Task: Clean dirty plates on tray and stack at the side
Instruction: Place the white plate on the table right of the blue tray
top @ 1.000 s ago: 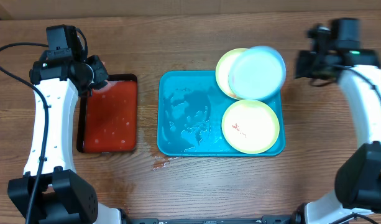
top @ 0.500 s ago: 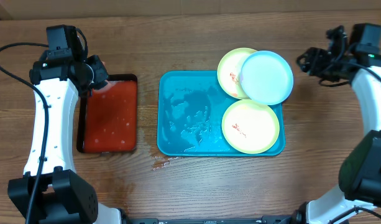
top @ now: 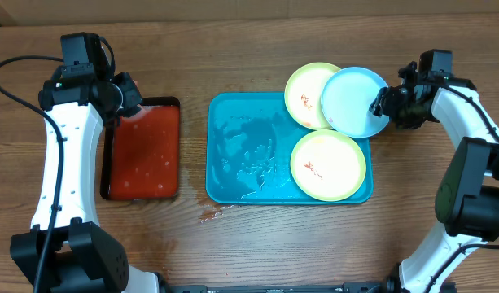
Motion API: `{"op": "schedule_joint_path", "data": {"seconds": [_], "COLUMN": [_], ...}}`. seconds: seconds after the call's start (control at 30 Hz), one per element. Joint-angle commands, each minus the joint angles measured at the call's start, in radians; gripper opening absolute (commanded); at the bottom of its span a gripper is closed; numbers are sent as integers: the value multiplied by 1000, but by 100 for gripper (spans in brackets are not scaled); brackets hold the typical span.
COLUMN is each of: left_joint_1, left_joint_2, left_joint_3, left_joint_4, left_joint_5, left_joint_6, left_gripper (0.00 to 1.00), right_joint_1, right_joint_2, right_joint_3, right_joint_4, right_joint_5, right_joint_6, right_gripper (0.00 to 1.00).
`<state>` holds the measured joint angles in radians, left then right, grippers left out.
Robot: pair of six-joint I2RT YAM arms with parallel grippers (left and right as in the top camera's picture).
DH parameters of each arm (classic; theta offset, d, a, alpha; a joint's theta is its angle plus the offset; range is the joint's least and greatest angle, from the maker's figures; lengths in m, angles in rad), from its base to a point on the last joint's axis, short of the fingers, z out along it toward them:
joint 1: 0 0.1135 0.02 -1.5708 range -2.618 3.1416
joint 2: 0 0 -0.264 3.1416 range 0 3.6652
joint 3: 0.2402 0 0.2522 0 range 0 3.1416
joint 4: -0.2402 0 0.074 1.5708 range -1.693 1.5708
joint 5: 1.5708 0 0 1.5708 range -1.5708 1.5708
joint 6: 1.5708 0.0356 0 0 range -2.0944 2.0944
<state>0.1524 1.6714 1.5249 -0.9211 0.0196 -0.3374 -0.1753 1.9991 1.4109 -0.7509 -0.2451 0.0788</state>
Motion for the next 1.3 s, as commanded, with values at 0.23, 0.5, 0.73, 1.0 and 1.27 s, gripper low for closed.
{"op": "schedule_joint_path", "data": {"seconds": [0.23, 0.5, 0.73, 1.0, 1.27], "left_joint_1": [4, 4, 4, 4, 4], "left_joint_2": [-3, -3, -3, -3, -3], "left_joint_3": [0, 0, 0, 0, 0], "left_joint_4": [1, 2, 2, 2, 2], "left_joint_5": [8, 7, 7, 7, 7], "left_joint_6": [0, 1, 1, 0, 0], "left_gripper": [4, 4, 4, 4, 4], "right_joint_1": [-15, -82, -162, -223, -267], "right_joint_2": [27, 17, 13, 15, 21], "right_joint_3": [-4, 64, 98, 82, 82], "right_joint_4": [21, -29, -51, -60, -50], "right_joint_5": [36, 9, -29, 95, 97], "right_joint_6": [8, 7, 5, 5, 4], "right_gripper": [4, 4, 4, 4, 4]}}
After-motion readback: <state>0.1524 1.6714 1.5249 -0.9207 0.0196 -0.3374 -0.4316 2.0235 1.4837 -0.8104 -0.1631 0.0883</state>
